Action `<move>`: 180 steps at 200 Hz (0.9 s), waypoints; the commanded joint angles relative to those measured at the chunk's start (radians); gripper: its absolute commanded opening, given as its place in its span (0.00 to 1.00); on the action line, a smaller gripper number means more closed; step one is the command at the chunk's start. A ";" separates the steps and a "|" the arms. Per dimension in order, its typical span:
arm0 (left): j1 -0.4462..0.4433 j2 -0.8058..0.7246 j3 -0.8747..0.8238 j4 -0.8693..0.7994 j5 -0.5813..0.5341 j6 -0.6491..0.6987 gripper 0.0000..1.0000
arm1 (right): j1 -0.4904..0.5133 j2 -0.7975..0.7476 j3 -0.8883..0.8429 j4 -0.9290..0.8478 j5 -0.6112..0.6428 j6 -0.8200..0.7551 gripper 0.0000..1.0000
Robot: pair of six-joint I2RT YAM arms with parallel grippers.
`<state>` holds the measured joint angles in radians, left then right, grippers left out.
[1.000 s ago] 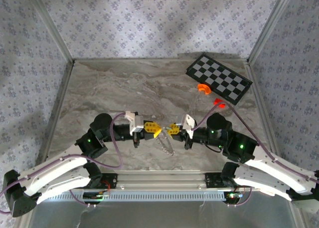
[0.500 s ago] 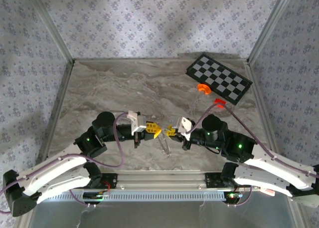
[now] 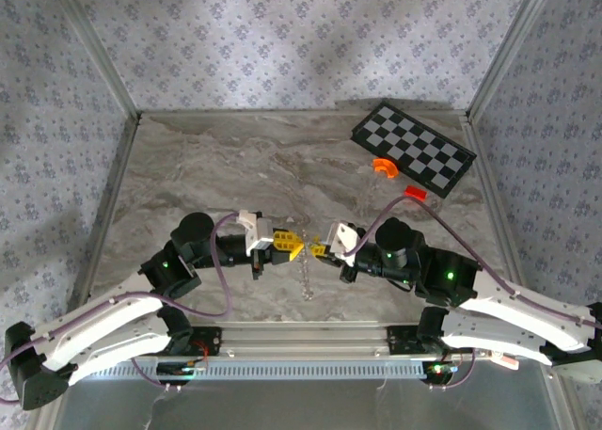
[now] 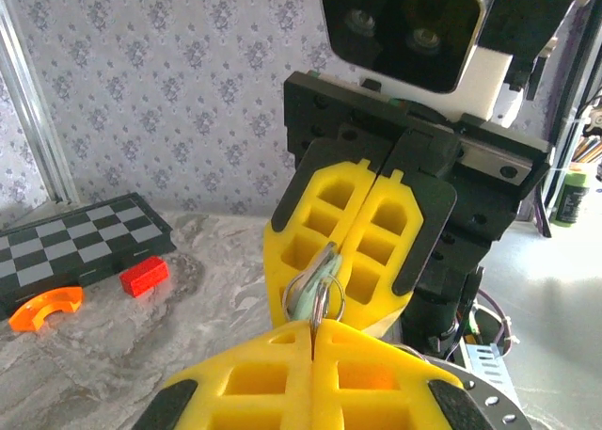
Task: Put the keys on the keyring
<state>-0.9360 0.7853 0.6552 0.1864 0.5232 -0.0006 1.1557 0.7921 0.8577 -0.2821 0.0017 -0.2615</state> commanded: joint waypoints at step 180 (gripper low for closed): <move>0.003 -0.021 0.081 -0.251 -0.113 0.091 0.00 | 0.035 0.067 0.122 -0.075 0.233 -0.061 0.00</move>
<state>-0.9360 0.7849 0.7216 -0.0158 0.4385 0.0711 1.1900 0.8551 0.9287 -0.3641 0.1612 -0.3088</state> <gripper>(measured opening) 0.044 0.055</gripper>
